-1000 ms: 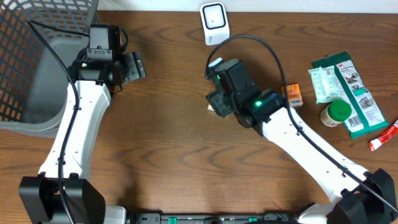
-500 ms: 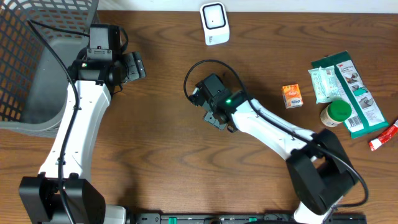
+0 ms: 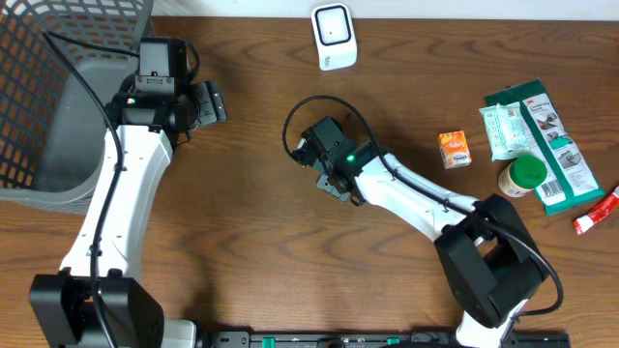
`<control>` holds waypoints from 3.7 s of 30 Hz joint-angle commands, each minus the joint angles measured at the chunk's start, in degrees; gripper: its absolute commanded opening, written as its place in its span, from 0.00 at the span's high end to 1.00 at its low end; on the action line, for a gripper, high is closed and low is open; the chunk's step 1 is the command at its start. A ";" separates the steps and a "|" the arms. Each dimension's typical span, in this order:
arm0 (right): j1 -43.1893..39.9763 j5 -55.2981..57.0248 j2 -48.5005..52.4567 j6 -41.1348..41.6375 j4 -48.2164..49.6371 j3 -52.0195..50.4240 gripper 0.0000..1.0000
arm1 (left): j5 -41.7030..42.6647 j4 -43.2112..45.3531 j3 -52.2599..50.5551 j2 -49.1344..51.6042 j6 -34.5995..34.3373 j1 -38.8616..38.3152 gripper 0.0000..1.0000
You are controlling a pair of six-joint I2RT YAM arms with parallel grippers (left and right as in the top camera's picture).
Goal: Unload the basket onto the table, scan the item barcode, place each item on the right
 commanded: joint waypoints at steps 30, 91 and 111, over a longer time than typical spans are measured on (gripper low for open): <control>0.48 -0.57 6.16 -2.21 -0.83 -0.33 0.67 | 0.48 -0.02 1.46 -1.09 -0.46 0.15 0.14; -13.84 -45.70 -0.07 35.30 -20.06 42.21 0.99 | 0.48 -0.02 1.46 -1.11 -0.46 0.15 0.14; -26.36 -61.13 12.35 82.71 29.11 42.62 0.99 | 0.48 -0.02 1.46 -1.11 -0.48 0.15 0.14</control>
